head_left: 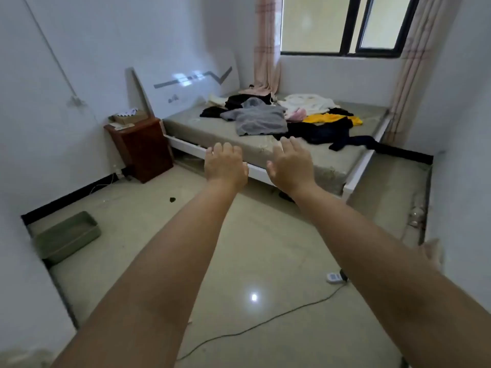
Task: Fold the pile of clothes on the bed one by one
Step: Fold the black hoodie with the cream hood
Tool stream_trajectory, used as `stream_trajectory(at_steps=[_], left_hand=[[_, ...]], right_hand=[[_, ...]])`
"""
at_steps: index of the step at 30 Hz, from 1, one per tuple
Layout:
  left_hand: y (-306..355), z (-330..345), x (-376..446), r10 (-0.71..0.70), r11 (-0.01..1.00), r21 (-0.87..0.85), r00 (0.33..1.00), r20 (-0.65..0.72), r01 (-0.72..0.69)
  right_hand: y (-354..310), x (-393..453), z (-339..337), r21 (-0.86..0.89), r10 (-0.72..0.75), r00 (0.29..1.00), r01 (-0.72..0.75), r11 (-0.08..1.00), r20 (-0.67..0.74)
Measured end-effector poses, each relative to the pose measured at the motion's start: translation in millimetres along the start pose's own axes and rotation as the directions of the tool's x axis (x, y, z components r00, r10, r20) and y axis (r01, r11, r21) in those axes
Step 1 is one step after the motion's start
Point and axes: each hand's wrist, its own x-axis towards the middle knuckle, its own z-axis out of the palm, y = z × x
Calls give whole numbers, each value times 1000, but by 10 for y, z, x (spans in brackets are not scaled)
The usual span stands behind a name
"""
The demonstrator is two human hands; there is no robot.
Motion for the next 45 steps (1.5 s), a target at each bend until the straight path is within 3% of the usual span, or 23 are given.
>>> stream_trajectory(at_steps=[6, 15, 21, 29, 45], left_hand=[[-93, 981, 390, -9, 999, 36, 976, 215, 2], [-141, 2241, 2221, -7, 998, 57, 927, 374, -15], [-431, 2595, 3557, -23, 1000, 24, 939, 342, 16], [-1408, 3354, 5386, -128, 992, 53, 956, 265, 117], [-3051, 4930, 9356, -137, 988, 111, 951, 278, 110]], right_hand=[[82, 330, 1040, 2, 2, 973, -3, 1000, 230], [656, 2145, 2372, 12, 2, 949, -6, 1000, 315], [859, 3609, 2817, 19, -2, 954, -4, 1000, 300], [553, 5669, 3693, 28, -117, 950, 114, 993, 289], [540, 9639, 5539, -26, 10, 958, -2, 1000, 285]])
